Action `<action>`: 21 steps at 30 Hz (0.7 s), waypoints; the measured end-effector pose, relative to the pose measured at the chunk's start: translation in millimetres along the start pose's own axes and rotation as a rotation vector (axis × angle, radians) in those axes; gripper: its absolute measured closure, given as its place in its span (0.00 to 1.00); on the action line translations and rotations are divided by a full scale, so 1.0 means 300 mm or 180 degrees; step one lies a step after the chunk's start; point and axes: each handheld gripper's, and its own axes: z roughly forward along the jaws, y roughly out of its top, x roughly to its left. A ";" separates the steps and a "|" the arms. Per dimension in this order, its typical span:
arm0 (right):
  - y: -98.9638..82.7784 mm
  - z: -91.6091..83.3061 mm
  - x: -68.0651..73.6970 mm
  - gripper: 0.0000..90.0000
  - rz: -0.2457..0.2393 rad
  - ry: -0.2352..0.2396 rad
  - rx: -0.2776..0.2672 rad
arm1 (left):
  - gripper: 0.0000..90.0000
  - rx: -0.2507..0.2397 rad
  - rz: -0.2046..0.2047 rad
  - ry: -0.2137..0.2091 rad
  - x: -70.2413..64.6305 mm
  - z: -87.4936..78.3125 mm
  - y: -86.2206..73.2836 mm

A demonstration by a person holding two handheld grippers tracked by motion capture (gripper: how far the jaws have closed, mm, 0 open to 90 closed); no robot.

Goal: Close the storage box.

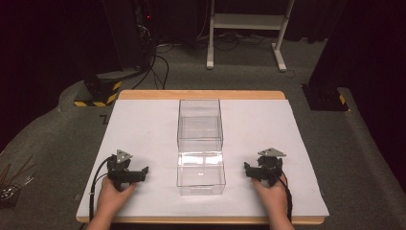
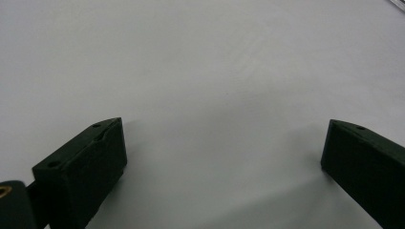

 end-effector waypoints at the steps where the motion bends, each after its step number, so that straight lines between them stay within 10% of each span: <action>1: 0.000 0.000 0.000 0.13 0.0000 0.0000 0.0000 | 0.02 0.0000 0.0000 0.0000 0.000 0.000 0.000; 21: 0.003 -0.001 0.002 0.13 0.0004 -0.0005 0.0027 | 0.02 0.0000 -0.0003 -0.0002 0.000 0.000 0.000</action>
